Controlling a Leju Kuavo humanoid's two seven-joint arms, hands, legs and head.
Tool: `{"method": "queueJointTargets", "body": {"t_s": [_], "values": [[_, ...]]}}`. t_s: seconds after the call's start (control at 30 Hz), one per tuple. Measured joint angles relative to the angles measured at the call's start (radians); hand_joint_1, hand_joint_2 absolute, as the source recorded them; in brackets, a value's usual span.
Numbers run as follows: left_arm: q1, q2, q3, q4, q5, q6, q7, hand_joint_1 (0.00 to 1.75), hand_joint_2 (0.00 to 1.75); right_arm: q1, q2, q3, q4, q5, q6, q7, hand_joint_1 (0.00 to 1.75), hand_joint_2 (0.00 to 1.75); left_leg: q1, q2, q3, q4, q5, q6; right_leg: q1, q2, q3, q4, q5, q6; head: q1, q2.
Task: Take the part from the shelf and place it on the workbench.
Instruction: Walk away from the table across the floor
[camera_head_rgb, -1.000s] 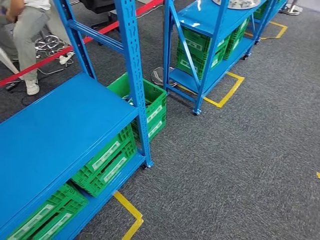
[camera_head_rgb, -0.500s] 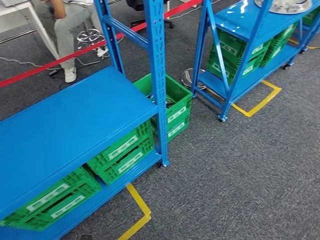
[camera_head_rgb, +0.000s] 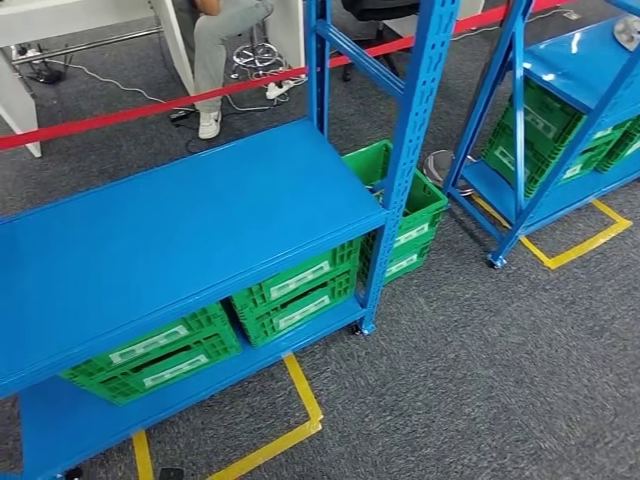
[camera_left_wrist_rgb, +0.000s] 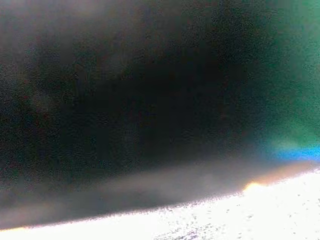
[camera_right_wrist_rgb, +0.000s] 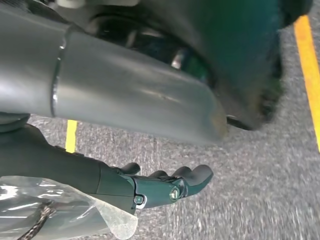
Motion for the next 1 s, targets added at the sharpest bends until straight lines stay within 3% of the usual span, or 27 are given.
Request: {"method": "queueJointTargets", "body": {"t_s": [0.03, 0.07, 0.1, 0.13, 0.2, 0.27, 0.3, 0.33, 0.4, 0.47, 0.53, 0.57, 0.6, 0.67, 0.73, 0.8, 0.87, 0.93, 1.0], "values": [[0.0, 0.0, 0.0, 0.0, -0.001, 0.0, 0.0, 0.0, 0.0, 0.002, 0.0, 0.0, 0.0, 0.0, 0.0, 0.0, 0.0, 0.0, 0.0, -0.012, -0.007, 0.001, 0.005, 0.0, 0.0, 0.006, -0.019, 0.055, -0.023, 0.001, 0.001, 0.0], [0.001, 0.0, 0.0, 0.0, -0.001, 0.0, 0.0, 0.0, 0.0, 0.002, 0.0, 0.0, 0.0, 0.0, 0.0, 0.0, 0.0, 0.0, -0.001, -0.025, -0.013, 0.001, 0.01, -0.001, -0.001, 0.008, -0.026, 0.081, -0.026, 0.002, 0.001, 0.0], [0.002, 0.0, 0.001, 0.0, -0.002, 0.0, 0.0, 0.0, 0.0, 0.003, 0.0, 0.0, 0.0, 0.001, 0.0, 0.0, 0.0, 0.0, 0.0, -0.038, -0.017, 0.002, 0.015, -0.004, -0.002, 0.01, -0.014, 0.067, -0.009, 0.002, 0.001, 0.0], [0.002, 0.0, 0.001, 0.0, -0.003, 0.0, 0.0, 0.0, 0.0, 0.003, 0.0, 0.0, 0.0, 0.001, 0.0, 0.0, 0.0, 0.0, 0.0, -0.051, -0.021, 0.002, 0.019, -0.007, -0.004, 0.015, 0.017, 0.015, 0.023, 0.002, 0.001, 0.0], [0.001, 0.0, 0.001, 0.0, -0.005, 0.0, 0.0, 0.0, 0.0, 0.002, 0.0, 0.0, 0.0, 0.001, 0.0, -0.001, 0.0, 0.0, 0.001, -0.077, -0.029, 0.007, 0.025, -0.016, -0.011, 0.06, 0.102, -0.13, 0.079, 0.001, 0.001, 0.0], [-0.001, 0.0, 0.001, 0.0, -0.007, 0.0, 0.0, 0.0, 0.0, 0.002, 0.001, 0.0, 0.0, 0.002, 0.001, -0.002, 0.0, 0.0, 0.0, -0.1, -0.04, 0.014, 0.034, -0.028, -0.014, 0.097, 0.144, -0.208, 0.095, -0.001, 0.001, 0.0], [-0.001, 0.0, 0.001, 0.0, -0.007, 0.0, 0.0, 0.0, 0.0, 0.002, 0.001, 0.0, 0.0, 0.002, 0.001, -0.003, 0.0, 0.0, 0.0, -0.112, -0.045, 0.016, 0.039, -0.035, -0.013, 0.096, 0.144, -0.213, 0.094, -0.004, 0.001, 0.0], [0.001, 0.001, 0.001, 0.0, -0.007, 0.0, 0.0, 0.0, 0.0, 0.002, 0.002, 0.0, -0.001, 0.002, 0.001, -0.003, 0.0, 0.0, 0.001, -0.122, -0.05, 0.017, 0.044, -0.041, -0.013, 0.082, 0.137, -0.214, 0.096, -0.01, 0.001, 0.0], [0.005, 0.001, 0.002, 0.0, -0.007, 0.0, 0.001, 0.0, 0.0, 0.002, 0.003, 0.0, -0.001, 0.002, 0.001, -0.003, 0.0, 0.0, 0.001, -0.096, -0.063, 0.037, 0.024, -0.05, -0.013, 0.053, 0.128, -0.217, 0.103, -0.025, -0.002, 0.0], [0.005, 0.0, 0.002, 0.0, -0.008, 0.0, 0.001, 0.0, 0.0, 0.004, 0.004, 0.0, -0.001, 0.002, 0.001, -0.003, 0.0, 0.0, 0.002, -0.039, -0.098, 0.128, -0.05, -0.058, -0.011, 0.02, 0.118, -0.218, 0.111, -0.038, -0.008, 0.0], [0.002, 0.0, 0.002, 0.0, -0.008, 0.0, 0.001, 0.0, 0.0, 0.009, 0.004, -0.001, -0.001, 0.002, 0.001, -0.003, 0.0, 0.0, 0.006, -0.014, -0.14, 0.265, -0.13, -0.066, -0.007, -0.016, 0.109, -0.217, 0.116, -0.042, -0.01, 0.0], [0.003, 0.0, 0.002, 0.0, -0.008, 0.0, 0.001, 0.0, 0.0, 0.011, 0.003, -0.001, -0.001, 0.002, 0.001, -0.003, 0.0, 0.0, 0.009, -0.011, -0.146, 0.308, -0.146, -0.068, -0.005, -0.034, 0.105, -0.216, 0.118, -0.042, -0.01, 0.0], [0.005, 0.0, 0.002, 0.0, -0.008, 0.0, 0.001, 0.0, 0.0, 0.011, 0.003, -0.001, -0.002, 0.002, 0.001, -0.003, 0.0, 0.0, 0.01, -0.009, -0.133, 0.312, -0.141, -0.069, -0.004, -0.05, 0.104, -0.216, 0.119, -0.042, -0.01, 0.0], [0.007, 0.001, 0.002, 0.0, -0.008, 0.0, 0.001, 0.0, 0.0, 0.008, 0.004, -0.001, -0.002, 0.002, 0.001, -0.003, 0.0, 0.0, 0.011, 0.006, -0.056, 0.205, -0.086, -0.066, -0.003, -0.077, 0.108, -0.213, 0.12, -0.041, -0.01, 0.0], [0.006, 0.002, 0.002, 0.0, -0.008, 0.0, 0.001, 0.0, 0.0, 0.006, 0.004, -0.001, -0.002, 0.002, 0.001, -0.003, 0.0, 0.0, 0.003, 0.05, 0.023, 0.071, -0.043, -0.054, 0.0, -0.098, 0.108, -0.211, 0.121, -0.036, -0.01, 0.0], [0.006, 0.002, 0.002, 0.0, -0.01, 0.0, 0.0, 0.0, 0.0, 0.004, 0.004, -0.001, -0.002, 0.002, 0.002, -0.003, 0.0, 0.0, -0.006, 0.075, 0.045, 0.018, -0.04, -0.039, 0.004, -0.117, 0.106, -0.21, 0.124, -0.028, -0.009, 0.0], [0.007, 0.002, 0.002, 0.0, -0.012, 0.001, 0.0, 0.0, 0.0, 0.0, 0.005, -0.001, -0.002, 0.003, 0.004, -0.003, 0.0, 0.0, -0.004, 0.057, 0.04, 0.005, -0.038, -0.025, 0.004, -0.126, 0.106, -0.209, 0.123, -0.016, -0.009, 0.0], [0.006, 0.002, 0.003, 0.0, -0.014, 0.002, 0.0, 0.0, 0.0, -0.002, 0.005, -0.002, -0.004, 0.004, 0.004, -0.005, 0.0, 0.0, 0.001, 0.034, 0.037, -0.006, -0.03, -0.01, 0.001, -0.077, 0.087, -0.171, 0.094, -0.005, -0.007, 0.0], [0.002, 0.0, 0.003, 0.0, -0.016, 0.003, -0.001, 0.0, 0.0, 0.001, 0.005, -0.004, -0.004, 0.004, 0.005, -0.005, 0.0, 0.0, 0.002, 0.01, 0.031, -0.009, -0.021, 0.0, -0.002, -0.01, 0.03, -0.048, 0.029, 0.0, -0.003, 0.0]]}}
